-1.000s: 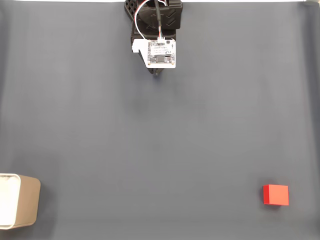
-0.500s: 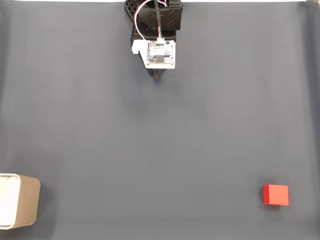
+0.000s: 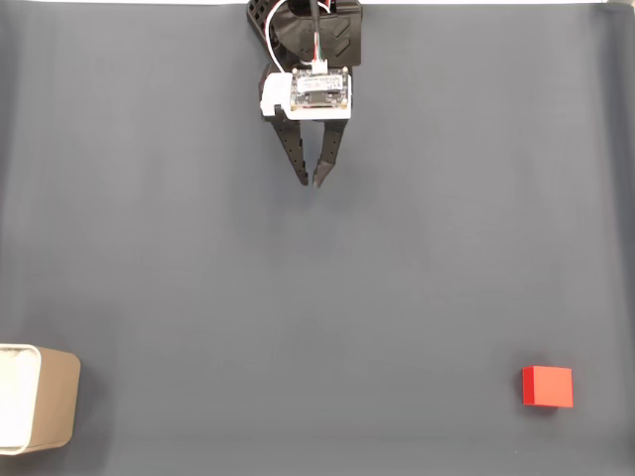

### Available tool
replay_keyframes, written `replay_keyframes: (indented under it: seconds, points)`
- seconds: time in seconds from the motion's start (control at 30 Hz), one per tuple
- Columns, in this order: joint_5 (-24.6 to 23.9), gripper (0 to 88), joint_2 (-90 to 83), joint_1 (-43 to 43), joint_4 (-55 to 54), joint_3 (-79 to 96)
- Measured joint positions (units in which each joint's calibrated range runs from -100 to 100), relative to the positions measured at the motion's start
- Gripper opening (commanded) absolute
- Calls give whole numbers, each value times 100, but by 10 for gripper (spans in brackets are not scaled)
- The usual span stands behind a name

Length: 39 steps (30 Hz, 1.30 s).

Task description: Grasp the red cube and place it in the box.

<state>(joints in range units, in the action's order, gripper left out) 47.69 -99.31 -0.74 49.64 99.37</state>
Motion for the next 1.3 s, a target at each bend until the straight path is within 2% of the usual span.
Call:
replay_keyframes:
  seconds: [0.5, 1.3]
  points:
    - [39, 0, 721, 0, -1329, -380]
    - [-24, 0, 3951, 0, -1344, -3879]
